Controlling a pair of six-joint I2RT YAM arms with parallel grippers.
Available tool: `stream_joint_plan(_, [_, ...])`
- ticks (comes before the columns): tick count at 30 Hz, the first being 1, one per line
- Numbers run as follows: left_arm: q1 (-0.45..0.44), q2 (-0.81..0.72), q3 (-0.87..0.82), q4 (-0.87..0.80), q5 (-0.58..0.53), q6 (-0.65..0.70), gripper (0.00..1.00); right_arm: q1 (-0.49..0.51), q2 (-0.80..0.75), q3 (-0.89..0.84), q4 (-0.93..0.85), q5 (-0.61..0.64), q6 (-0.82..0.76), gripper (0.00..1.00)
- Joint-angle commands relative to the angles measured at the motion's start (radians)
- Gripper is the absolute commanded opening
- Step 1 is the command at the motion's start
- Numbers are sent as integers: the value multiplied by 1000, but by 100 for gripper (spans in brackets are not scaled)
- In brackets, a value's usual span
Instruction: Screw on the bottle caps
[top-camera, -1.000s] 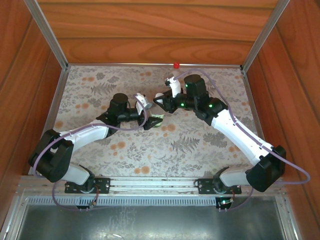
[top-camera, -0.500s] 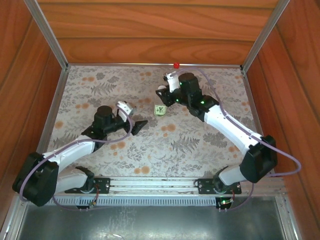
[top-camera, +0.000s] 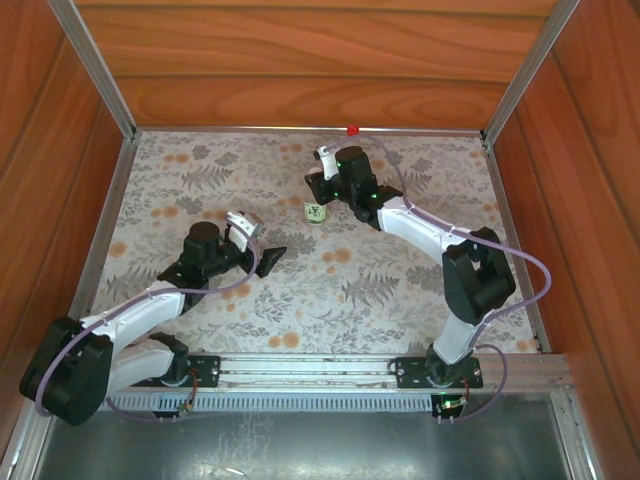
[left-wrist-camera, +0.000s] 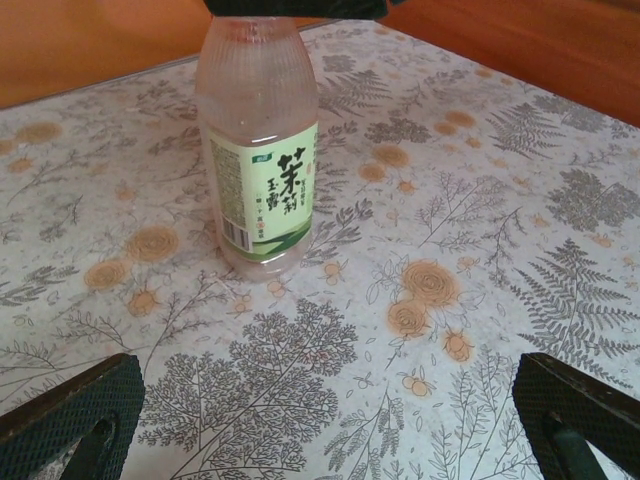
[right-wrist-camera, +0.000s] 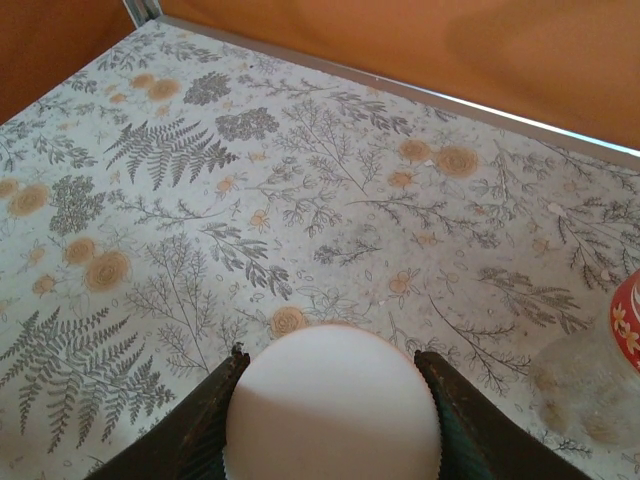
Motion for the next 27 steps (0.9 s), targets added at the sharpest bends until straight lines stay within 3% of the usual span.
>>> stream_joint_plan(1, [4, 34, 40, -12, 0, -1, 100, -4, -1, -30, 75, 10, -26, 36])
stream_joint_plan(3, [4, 51, 51, -14, 1, -1, 100, -4, -4, -37, 76, 15, -28, 38])
stream_joint_plan(7, [6, 73, 72, -12, -9, 4, 100, -6, -14, -37, 75, -6, -32, 56])
stream_joint_plan(16, [6, 91, 93, -10, -53, 11, 100, -9, -70, -37, 72, 27, -5, 80])
stream_joint_plan(22, [43, 80, 115, -12, -192, 4, 100, -33, -210, -112, 83, 62, 15, 86])
stream_joint_plan(27, [122, 28, 120, -21, -404, 55, 100, -87, -376, -270, 95, 189, 17, 97])
